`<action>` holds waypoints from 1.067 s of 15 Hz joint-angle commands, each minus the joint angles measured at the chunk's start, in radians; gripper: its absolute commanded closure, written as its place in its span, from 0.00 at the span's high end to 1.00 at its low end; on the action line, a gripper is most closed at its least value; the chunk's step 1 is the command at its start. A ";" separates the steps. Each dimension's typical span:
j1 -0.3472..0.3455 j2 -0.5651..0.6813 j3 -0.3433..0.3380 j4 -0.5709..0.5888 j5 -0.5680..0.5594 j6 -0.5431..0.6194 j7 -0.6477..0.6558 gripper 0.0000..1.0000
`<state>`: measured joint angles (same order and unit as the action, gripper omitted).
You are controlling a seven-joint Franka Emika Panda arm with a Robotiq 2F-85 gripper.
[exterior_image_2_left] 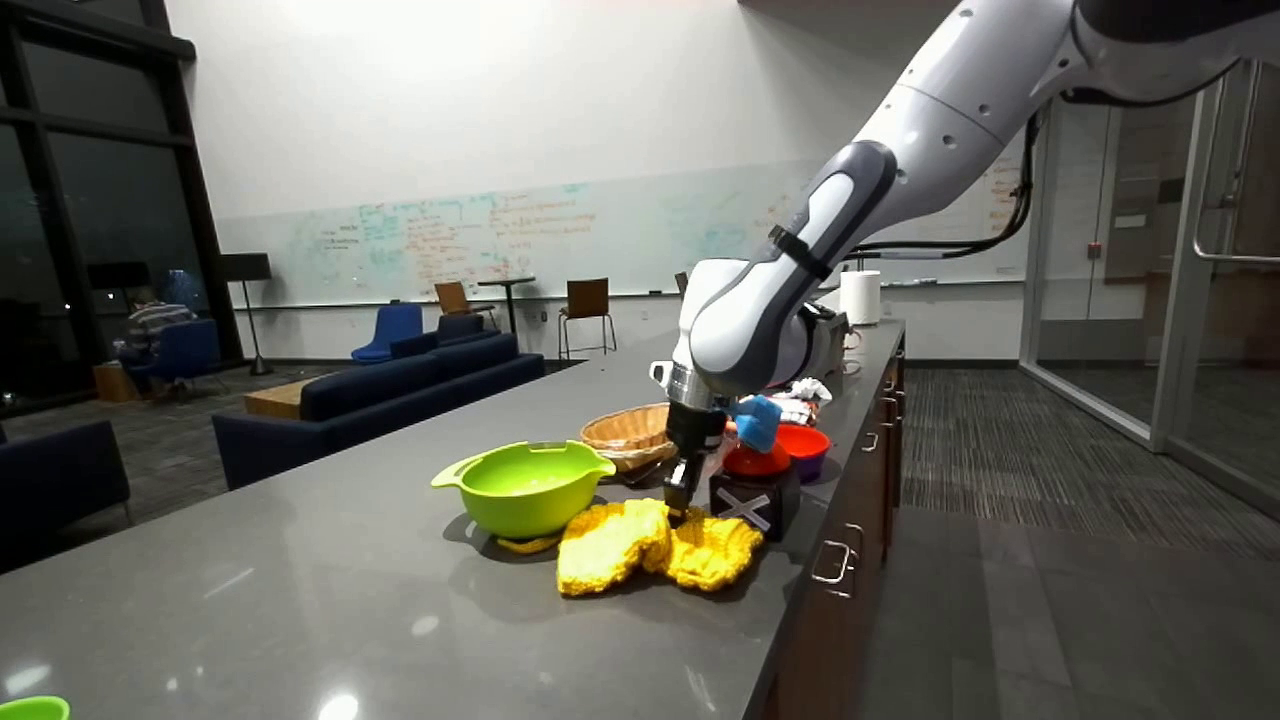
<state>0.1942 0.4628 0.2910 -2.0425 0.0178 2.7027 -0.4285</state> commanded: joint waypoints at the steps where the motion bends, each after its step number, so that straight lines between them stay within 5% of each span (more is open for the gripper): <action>1: 0.015 0.028 0.020 -0.021 -0.022 0.016 0.041 0.01; 16: 0.151 0.068 0.187 -0.059 -0.061 -0.063 -0.031 0.01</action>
<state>0.3183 0.4680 0.4473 -2.0691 -0.0185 2.6635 -0.4334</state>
